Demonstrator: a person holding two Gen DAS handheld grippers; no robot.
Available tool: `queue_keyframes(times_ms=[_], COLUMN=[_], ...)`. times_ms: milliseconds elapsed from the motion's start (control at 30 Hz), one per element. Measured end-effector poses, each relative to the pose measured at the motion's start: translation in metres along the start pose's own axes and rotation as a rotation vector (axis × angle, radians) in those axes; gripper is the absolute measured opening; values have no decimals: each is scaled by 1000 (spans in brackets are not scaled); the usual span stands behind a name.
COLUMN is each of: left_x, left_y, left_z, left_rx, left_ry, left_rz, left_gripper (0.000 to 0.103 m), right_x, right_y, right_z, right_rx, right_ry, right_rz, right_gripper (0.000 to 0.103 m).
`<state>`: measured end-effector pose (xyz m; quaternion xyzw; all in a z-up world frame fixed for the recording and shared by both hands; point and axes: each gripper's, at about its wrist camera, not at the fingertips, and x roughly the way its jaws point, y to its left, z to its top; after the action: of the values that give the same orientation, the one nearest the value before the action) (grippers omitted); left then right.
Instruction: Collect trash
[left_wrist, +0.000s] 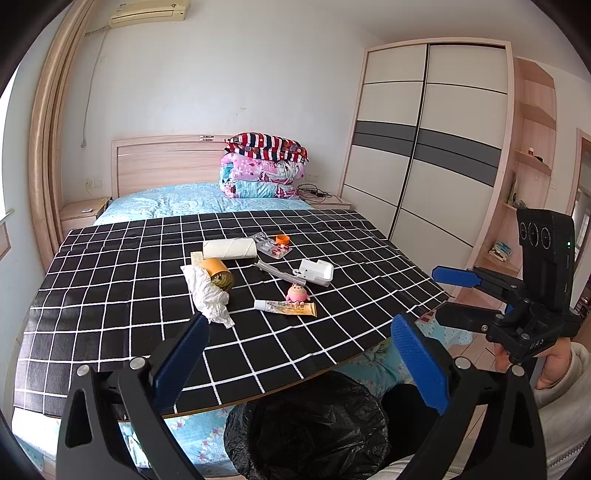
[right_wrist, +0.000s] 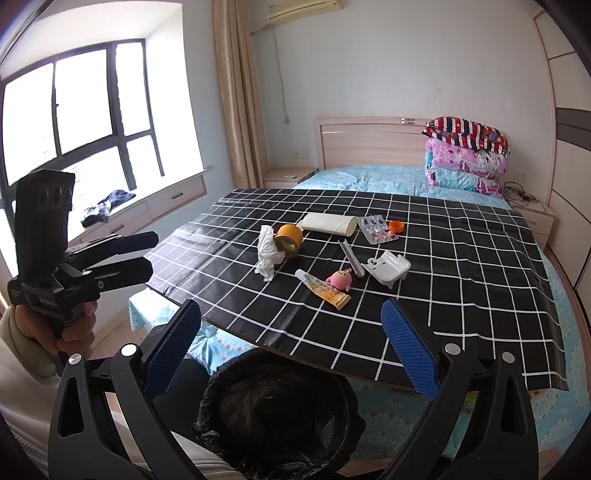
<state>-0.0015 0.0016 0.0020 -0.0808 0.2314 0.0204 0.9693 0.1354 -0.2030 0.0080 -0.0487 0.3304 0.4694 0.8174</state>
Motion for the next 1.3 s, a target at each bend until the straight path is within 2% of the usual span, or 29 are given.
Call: queue_keyframes(times_ms=[867,1300], left_x=[1,21], left_y=[1,18], left_z=[0,6], left_rx=[-3,3], left_ry=[4,36], left_rz=[0,37], left_gripper=[95,95], right_x=[2,20], right_y=[-1,-27], right_z=[1,14], right_rx=[1,-1], right_ry=[-1,-7], right_rz=[-2,-61], right_gripper=[99,99])
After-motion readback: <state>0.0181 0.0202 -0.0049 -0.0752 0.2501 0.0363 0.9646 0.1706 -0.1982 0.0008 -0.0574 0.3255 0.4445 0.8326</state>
